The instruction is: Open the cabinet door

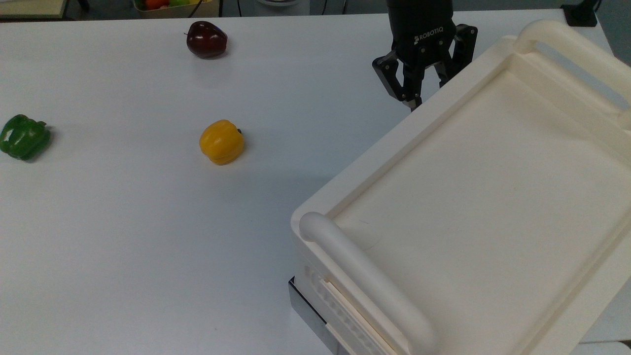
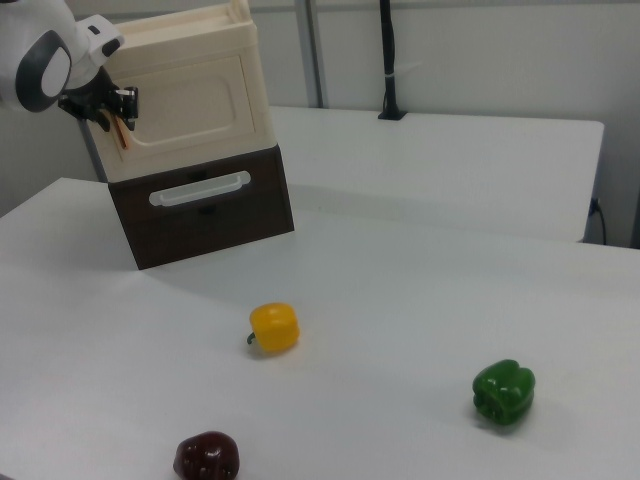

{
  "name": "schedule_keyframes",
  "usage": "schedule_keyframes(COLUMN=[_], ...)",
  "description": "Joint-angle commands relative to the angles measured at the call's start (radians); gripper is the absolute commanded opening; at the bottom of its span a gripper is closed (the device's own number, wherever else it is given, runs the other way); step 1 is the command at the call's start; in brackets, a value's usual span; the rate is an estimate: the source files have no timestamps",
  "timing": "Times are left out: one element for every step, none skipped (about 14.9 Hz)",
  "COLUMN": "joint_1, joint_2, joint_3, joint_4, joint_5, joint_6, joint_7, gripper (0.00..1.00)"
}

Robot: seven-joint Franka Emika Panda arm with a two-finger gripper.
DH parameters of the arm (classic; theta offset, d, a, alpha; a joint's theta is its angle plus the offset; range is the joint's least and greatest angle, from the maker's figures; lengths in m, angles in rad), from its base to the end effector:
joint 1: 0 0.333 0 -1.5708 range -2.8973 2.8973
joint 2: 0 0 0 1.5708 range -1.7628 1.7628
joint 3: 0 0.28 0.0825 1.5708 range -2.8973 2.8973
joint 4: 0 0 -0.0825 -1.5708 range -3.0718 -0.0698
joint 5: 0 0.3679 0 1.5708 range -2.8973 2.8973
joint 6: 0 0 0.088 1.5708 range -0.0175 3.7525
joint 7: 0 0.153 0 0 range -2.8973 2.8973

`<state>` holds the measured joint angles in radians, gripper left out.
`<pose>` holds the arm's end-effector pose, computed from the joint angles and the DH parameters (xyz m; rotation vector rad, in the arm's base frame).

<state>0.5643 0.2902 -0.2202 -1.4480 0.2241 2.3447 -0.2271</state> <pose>0.6434 0.2614 0.5269 -2.7434 -0.6916 -0.8816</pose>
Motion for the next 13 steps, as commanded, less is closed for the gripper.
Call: schedule_keyframes(joint_1=[0.003,0.005,0.008,0.009,0.009,0.009,0.009,0.009,0.009,0.009,0.009,0.009,0.008], joint_2=[0.012,0.015,0.017,0.017,0.015,0.017,0.017,0.017,0.015,0.006,-0.005,-0.023,-0.034], joint_3=[0.001,0.002,0.008,0.01,0.01,0.01,0.01,0.01,0.01,0.01,0.01,0.01,0.01], joint_4=[0.028,0.028,0.028,0.028,0.028,0.028,0.026,0.024,0.021,0.018,0.006,-0.015,-0.031], joint_5=[-0.006,-0.006,-0.009,-0.015,-0.022,-0.022,-0.023,-0.026,-0.031,-0.032,-0.032,-0.032,-0.032], joint_6=[0.012,0.013,0.015,0.018,0.018,0.018,0.018,0.018,0.016,0.013,0.001,0.001,0.001], joint_7=[0.028,0.029,0.029,0.031,0.037,0.043,0.043,0.043,0.043,0.043,0.043,0.041,0.041], gripper=[0.3,0.2,0.11,0.04,0.0,0.0,0.0,0.0,0.0,0.0,0.0,0.0,0.0])
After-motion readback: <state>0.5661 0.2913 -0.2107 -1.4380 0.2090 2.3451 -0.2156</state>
